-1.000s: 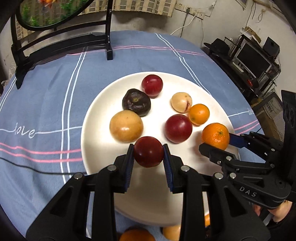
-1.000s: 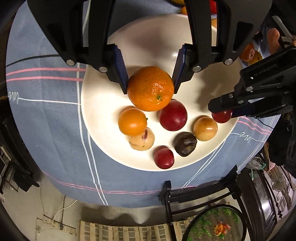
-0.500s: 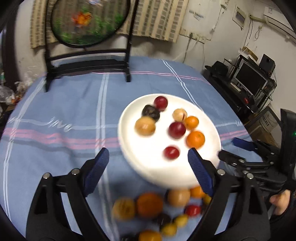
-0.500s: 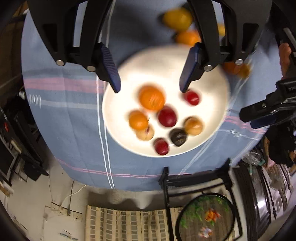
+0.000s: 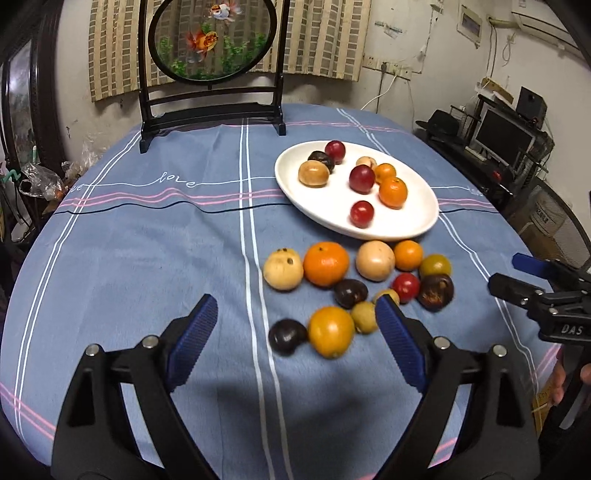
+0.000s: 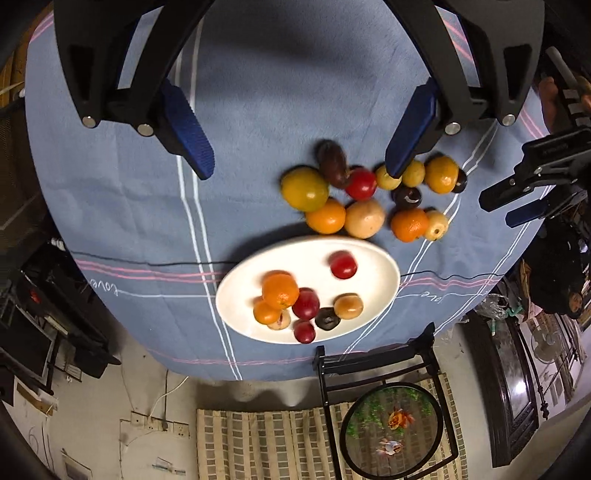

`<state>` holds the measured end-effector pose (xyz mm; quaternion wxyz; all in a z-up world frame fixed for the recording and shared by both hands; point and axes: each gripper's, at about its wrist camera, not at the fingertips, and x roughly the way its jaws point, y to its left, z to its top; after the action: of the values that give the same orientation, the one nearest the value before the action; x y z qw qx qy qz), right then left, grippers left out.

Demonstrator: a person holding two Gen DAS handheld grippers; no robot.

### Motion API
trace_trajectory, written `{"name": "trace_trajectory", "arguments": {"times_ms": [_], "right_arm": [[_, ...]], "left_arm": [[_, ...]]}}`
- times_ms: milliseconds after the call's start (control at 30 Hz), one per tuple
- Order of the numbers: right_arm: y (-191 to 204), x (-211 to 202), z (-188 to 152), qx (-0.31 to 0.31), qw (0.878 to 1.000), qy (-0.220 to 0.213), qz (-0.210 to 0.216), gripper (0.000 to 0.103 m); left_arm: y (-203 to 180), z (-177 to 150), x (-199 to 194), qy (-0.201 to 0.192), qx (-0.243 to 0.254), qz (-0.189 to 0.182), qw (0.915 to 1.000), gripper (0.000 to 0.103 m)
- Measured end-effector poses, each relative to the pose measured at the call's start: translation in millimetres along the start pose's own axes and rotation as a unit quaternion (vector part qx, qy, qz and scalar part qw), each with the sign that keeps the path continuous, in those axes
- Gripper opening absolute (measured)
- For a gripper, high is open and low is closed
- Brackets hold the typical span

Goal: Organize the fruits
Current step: 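Grasp a dark brown plum with the right gripper while the left gripper grasps a dark purple plum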

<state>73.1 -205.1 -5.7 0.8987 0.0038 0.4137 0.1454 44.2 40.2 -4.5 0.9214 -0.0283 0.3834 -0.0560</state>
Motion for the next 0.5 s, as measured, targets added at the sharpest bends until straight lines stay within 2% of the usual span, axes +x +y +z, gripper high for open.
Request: {"name": "trace_trajectory", "arguments": {"times_ms": [267,367,400,433,467,500], "right_arm": [[18.4,7.6,-21.8,-0.019,0.999,0.026,0.014,0.094],[21.4,8.2,-23.4,-0.019,0.999,0.016,0.027,0.094],[20.9,9.9,-23.6,-0.016,0.999,0.005,0.045,0.091],[18.8,13.9,-23.5,-0.006,0.998,0.002,0.057,0.085],[17.2,19.6,-22.6,0.001,0.998,0.01,0.062,0.056],[14.7,29.2,-21.6,0.01,0.997,0.025,0.069,0.041]], "left_arm": [[2.4,-20.5,-9.0,0.006,0.004,0.0,1.0,0.089],[5.5,-23.7,-9.3,0.008,0.0,-0.001,1.0,0.089],[6.4,-25.1,-9.1,0.009,-0.001,-0.002,1.0,0.089],[6.5,-26.0,-9.4,0.009,-0.002,-0.002,1.0,0.089],[7.5,-27.2,-8.6,0.011,-0.004,-0.002,0.9999,0.089],[8.7,-28.1,-8.0,0.013,-0.005,-0.002,0.9999,0.089]]}}
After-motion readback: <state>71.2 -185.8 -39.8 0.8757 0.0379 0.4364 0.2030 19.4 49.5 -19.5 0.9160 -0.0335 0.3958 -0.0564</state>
